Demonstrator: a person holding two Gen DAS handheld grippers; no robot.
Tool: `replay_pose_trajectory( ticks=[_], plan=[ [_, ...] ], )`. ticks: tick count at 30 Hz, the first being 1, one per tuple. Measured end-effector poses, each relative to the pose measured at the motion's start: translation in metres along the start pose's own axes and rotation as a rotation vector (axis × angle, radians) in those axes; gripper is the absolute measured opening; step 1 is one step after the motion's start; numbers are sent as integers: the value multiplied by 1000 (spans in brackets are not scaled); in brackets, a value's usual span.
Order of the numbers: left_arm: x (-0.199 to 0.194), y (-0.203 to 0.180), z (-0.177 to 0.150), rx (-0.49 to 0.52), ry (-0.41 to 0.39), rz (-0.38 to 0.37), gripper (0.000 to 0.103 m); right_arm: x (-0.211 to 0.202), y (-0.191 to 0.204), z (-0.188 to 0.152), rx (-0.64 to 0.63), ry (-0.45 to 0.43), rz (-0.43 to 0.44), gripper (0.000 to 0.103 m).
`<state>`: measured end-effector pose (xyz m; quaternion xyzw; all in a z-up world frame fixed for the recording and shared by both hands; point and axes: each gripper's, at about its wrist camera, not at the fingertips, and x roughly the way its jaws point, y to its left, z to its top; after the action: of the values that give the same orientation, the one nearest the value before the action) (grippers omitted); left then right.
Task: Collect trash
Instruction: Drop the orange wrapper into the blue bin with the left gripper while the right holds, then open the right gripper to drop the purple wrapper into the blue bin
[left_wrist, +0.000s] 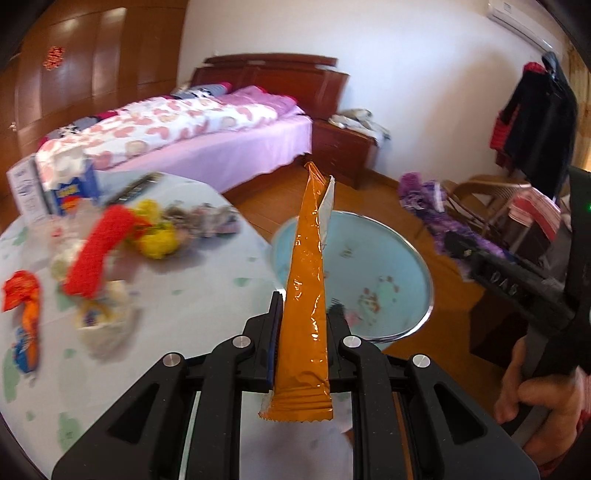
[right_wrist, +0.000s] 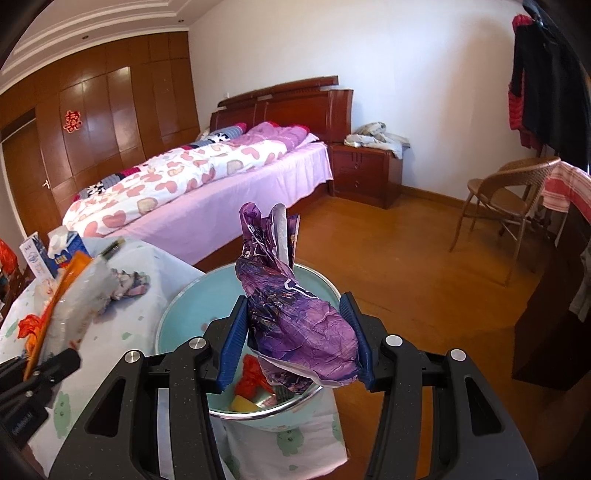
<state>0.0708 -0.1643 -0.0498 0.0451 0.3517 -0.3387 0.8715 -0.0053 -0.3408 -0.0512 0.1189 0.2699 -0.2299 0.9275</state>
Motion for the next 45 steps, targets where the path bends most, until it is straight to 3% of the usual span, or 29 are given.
replay_pose_trajectory(
  ticks=[11,14,16,20,22,28,34,45],
  plan=[
    [57,-31,17,-9,89,-64,18,21,-14,-8,44,77,6,51],
    [66,-25,17,-34,120,-44,49,25,-17,-10,58,92,8,51],
    [65,-21,16,-39,117,-32,49,27,-19,-10,65,98,10,51],
    [52,-8,14,-68,101,-17,52,29,-14,-11,61,104,18,51],
    [40,-1,12,-64,70,23,62,30,-13,-11,54,103,25,51],
    [6,38,-1,-114,48,109,66,41,5,-16,9,126,49,53],
    [-23,81,-15,-185,41,186,74,48,17,-24,-31,149,61,75],
    [-54,117,-35,-240,13,294,78,10,42,-17,-52,33,103,76]
  ],
)
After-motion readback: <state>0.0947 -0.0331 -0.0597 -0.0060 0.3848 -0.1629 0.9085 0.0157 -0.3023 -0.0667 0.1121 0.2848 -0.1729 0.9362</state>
